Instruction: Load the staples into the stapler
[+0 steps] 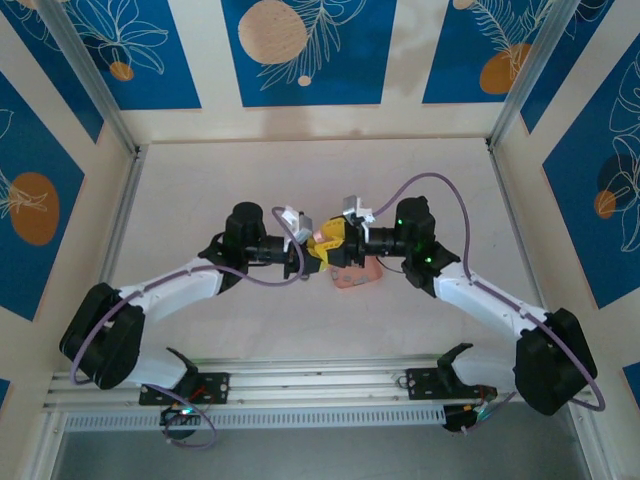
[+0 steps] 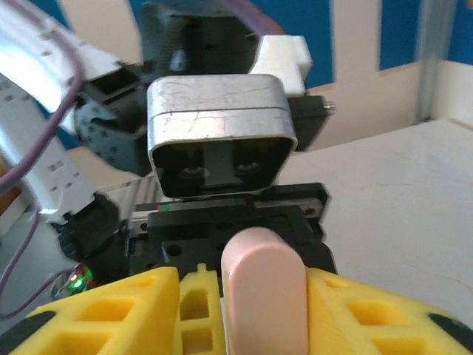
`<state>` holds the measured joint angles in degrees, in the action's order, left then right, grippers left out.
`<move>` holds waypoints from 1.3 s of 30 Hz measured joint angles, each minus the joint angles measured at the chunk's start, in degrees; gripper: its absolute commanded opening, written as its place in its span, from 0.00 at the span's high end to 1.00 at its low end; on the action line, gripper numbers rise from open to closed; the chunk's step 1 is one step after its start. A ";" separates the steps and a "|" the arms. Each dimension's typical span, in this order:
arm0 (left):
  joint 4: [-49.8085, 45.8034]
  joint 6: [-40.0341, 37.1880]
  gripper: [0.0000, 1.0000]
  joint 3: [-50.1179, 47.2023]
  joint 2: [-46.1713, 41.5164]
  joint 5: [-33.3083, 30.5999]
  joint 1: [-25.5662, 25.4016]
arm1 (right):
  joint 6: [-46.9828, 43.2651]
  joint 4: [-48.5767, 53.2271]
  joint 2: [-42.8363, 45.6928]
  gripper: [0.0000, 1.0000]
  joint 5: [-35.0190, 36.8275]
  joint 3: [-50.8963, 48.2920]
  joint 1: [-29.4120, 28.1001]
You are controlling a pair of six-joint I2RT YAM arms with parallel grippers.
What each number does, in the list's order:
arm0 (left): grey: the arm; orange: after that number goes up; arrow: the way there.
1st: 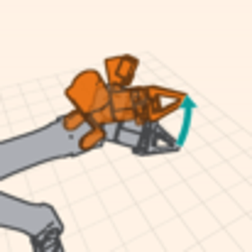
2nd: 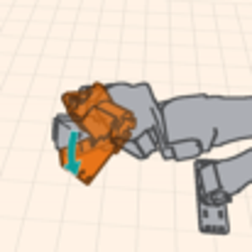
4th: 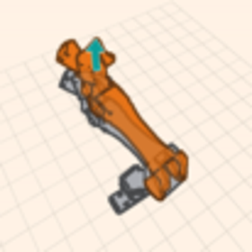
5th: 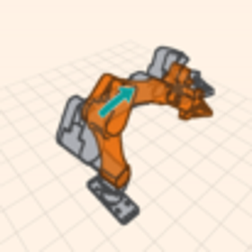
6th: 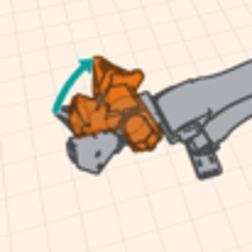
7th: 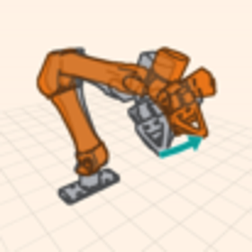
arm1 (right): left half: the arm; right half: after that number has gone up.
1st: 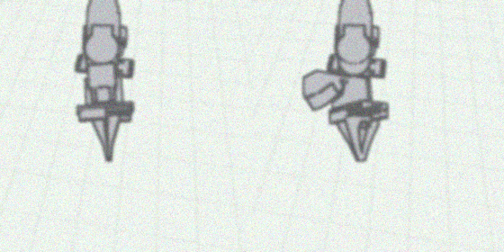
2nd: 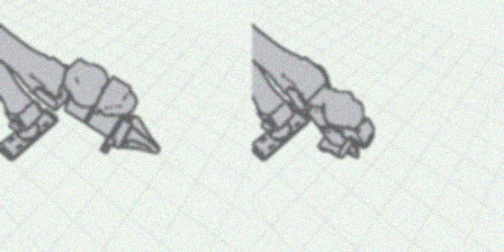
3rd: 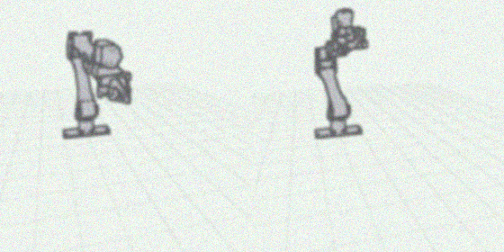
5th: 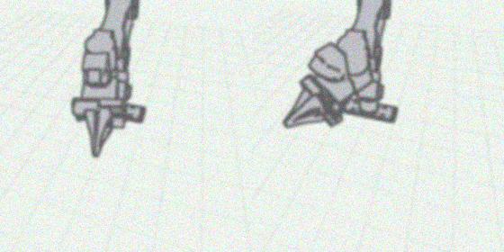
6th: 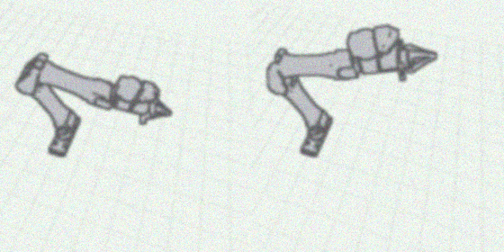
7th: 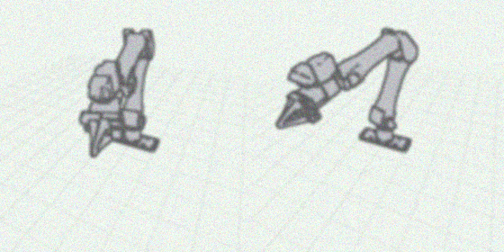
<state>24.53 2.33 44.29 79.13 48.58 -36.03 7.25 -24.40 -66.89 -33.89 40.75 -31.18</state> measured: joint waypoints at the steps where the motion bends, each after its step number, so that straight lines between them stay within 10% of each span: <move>1: -0.63 1.20 0.83 -0.20 -0.57 -2.23 -0.09 | 0.37 0.00 1.07 0.47 1.97 -0.70 0.00; 15: -26.58 24.48 0.85 -2.03 1.66 -46.51 -0.11 | 10.47 10.86 7.02 0.37 21.77 -4.87 0.02; 39: -37.79 36.24 0.75 10.75 20.37 -51.84 -0.11 | 14.34 15.10 5.81 0.37 23.26 -4.87 0.02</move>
<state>-13.26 38.57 55.05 99.50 -3.27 -36.14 21.58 -9.30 -61.08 -10.63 35.88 -31.16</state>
